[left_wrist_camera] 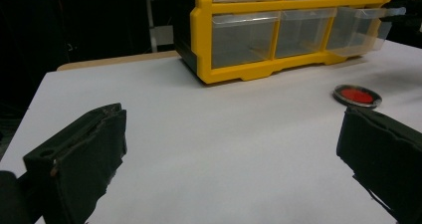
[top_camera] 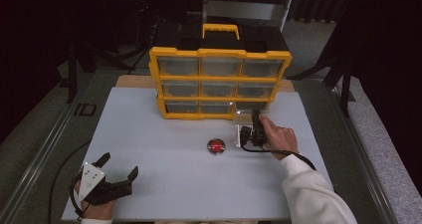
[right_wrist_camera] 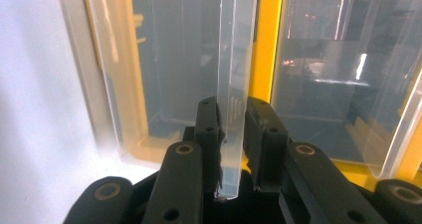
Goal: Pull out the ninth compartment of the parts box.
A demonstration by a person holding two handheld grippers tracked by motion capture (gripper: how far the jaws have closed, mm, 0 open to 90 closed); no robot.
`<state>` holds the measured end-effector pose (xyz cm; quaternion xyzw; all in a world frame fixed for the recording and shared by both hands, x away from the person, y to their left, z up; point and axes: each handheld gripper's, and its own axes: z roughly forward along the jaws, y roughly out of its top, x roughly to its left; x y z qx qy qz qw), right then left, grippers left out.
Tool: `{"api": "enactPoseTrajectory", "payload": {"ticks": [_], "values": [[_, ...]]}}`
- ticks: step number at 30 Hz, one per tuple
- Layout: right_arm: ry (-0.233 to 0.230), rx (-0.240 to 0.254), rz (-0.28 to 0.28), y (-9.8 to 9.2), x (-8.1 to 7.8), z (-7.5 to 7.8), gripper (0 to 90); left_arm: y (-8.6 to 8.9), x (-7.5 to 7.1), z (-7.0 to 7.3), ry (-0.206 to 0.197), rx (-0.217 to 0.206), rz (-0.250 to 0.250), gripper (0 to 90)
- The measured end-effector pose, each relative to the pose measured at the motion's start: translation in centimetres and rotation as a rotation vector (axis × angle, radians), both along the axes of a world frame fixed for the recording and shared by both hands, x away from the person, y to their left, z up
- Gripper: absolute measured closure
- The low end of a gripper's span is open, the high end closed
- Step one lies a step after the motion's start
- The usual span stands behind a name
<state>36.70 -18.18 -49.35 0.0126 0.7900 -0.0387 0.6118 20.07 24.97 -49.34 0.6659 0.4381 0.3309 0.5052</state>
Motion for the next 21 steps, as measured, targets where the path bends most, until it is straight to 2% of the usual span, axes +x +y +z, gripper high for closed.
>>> {"api": "enactPoseTrajectory", "payload": {"ticks": [21], "values": [[-0.003, -0.002, 0.018, -0.3, -2.2, 0.0, 77.1, 0.0, -0.1, 0.1, -0.004, 0.004, 0.009, 0.0]]}}
